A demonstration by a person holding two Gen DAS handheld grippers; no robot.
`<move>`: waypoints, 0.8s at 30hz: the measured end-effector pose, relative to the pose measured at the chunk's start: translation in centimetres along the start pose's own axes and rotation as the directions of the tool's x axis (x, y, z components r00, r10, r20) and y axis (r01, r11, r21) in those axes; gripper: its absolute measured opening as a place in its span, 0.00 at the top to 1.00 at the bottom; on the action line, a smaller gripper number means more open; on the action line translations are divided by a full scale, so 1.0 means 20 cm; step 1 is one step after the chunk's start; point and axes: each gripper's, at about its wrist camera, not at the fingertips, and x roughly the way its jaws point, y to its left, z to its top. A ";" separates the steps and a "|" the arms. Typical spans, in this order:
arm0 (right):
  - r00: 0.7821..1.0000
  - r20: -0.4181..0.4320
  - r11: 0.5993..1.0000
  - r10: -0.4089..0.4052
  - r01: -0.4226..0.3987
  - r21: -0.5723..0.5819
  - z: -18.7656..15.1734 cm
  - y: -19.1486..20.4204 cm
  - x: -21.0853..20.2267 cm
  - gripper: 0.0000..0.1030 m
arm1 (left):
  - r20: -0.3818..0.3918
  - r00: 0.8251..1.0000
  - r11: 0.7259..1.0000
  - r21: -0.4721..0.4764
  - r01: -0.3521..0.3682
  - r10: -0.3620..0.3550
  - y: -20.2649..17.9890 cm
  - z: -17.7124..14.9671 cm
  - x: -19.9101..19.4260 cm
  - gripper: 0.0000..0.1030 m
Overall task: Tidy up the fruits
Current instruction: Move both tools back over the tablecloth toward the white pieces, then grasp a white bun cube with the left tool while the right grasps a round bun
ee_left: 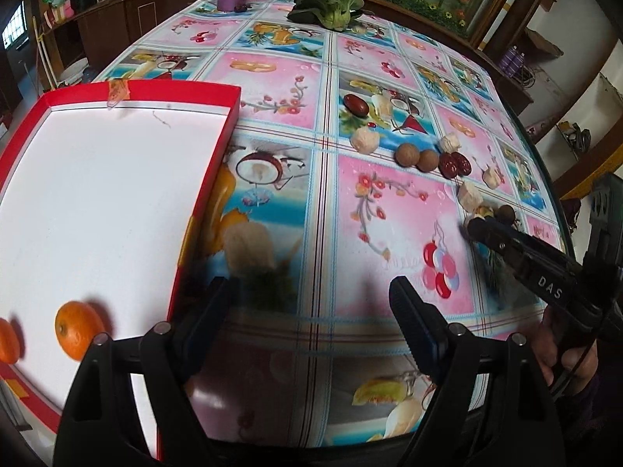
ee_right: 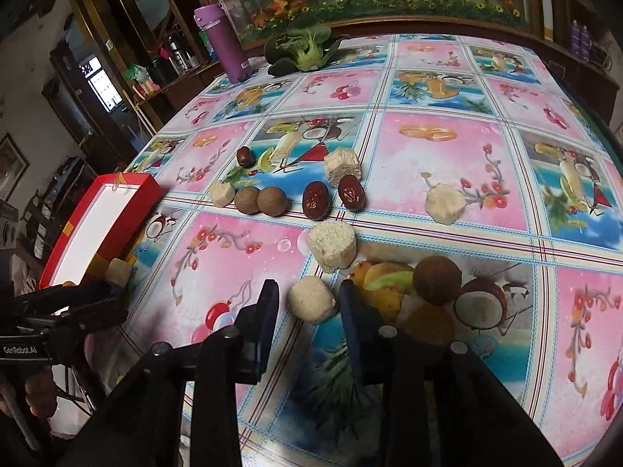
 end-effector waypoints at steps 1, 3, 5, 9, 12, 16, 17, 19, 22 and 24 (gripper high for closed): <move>1.000 0.000 1.000 0.009 -0.009 0.006 0.00 -0.01 0.00 0.70 | -0.002 1.000 1.000 0.001 0.018 -0.018 0.00 0.01 0.00 0.19; 0.999 0.002 0.999 0.032 -0.032 0.020 0.00 -0.02 0.00 0.70 | -0.010 0.998 0.998 0.006 0.057 -0.057 -0.01 0.01 0.01 0.19; 0.999 0.003 0.998 0.050 -0.050 0.033 0.00 -0.03 0.00 0.70 | -0.014 0.997 0.996 0.026 0.082 -0.082 -0.05 0.00 0.01 0.18; 0.998 0.004 0.997 0.064 -0.064 0.041 0.01 -0.04 0.00 0.70 | 0.047 0.988 0.988 0.052 0.145 -0.147 -0.08 0.00 -0.03 0.18; 0.997 0.002 0.997 0.071 -0.071 0.038 0.01 -0.04 0.00 0.69 | 0.081 0.991 0.993 0.054 0.104 -0.108 -0.08 0.02 -0.09 0.18; 0.997 0.000 0.996 0.077 -0.077 0.036 0.01 -0.04 0.00 0.70 | 0.058 0.997 0.999 0.009 0.043 -0.043 -0.02 0.03 -0.07 0.18; 0.997 0.000 0.996 0.079 -0.079 0.037 0.01 -0.04 0.00 0.70 | 0.056 0.998 1.000 0.001 0.032 -0.032 -0.01 0.03 -0.05 0.18; 0.997 0.001 0.996 0.082 -0.082 0.040 0.01 -0.04 0.00 0.69 | 0.047 0.999 1.000 -0.005 0.016 -0.016 0.00 0.04 -0.02 0.18; 0.996 0.001 0.996 0.085 -0.085 0.042 0.01 -0.04 0.00 0.69 | 0.058 0.998 1.000 0.019 -0.014 0.013 -0.01 0.08 0.03 0.18; 0.996 0.000 0.995 0.088 -0.088 0.042 0.01 -0.04 0.00 0.69 | 0.060 0.998 0.999 0.030 -0.013 0.012 -0.01 0.11 0.05 0.18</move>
